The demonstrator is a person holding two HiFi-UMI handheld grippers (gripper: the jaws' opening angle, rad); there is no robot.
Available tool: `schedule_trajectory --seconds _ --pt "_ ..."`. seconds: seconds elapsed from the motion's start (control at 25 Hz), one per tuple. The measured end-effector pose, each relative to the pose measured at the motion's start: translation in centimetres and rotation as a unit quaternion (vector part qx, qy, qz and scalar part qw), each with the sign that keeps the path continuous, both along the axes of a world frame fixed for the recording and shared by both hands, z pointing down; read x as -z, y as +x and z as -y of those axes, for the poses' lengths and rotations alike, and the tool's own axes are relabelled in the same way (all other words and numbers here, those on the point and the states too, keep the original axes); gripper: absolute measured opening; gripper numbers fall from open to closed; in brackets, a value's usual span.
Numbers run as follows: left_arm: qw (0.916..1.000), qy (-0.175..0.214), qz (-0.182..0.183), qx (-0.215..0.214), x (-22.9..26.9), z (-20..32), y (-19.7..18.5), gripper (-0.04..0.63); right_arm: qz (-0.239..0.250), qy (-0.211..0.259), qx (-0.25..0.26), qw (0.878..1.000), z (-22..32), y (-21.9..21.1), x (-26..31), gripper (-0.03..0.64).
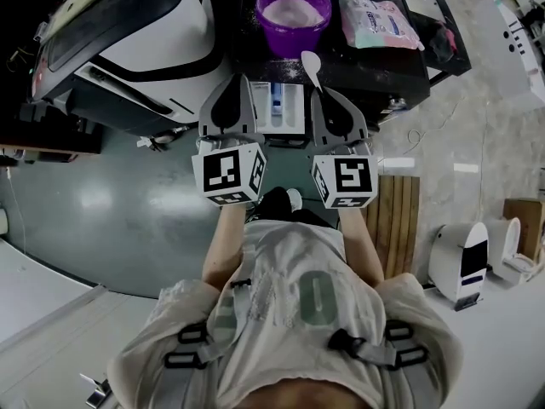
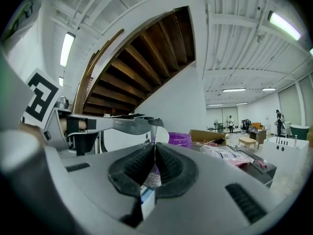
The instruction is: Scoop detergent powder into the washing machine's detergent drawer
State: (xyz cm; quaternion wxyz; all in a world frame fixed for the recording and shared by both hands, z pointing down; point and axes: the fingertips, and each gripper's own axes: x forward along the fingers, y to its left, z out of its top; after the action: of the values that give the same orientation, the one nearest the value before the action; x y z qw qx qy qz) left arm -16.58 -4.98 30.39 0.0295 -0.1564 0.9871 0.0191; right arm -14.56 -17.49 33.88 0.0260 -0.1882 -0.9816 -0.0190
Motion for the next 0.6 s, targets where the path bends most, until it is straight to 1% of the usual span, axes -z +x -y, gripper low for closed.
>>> schedule_trajectory --seconds 0.24,0.6 --pt "1.0 -0.002 -0.009 0.001 -0.3 0.8 -0.7 0.02 0.004 -0.009 -0.008 1.0 1.4 -1.0 0.5 0.011" --pt "0.9998 -0.016 -0.009 -0.01 -0.7 1.4 -3.8 0.02 0.002 -0.012 -0.018 1.0 1.6 -3.8 0.3 0.011"
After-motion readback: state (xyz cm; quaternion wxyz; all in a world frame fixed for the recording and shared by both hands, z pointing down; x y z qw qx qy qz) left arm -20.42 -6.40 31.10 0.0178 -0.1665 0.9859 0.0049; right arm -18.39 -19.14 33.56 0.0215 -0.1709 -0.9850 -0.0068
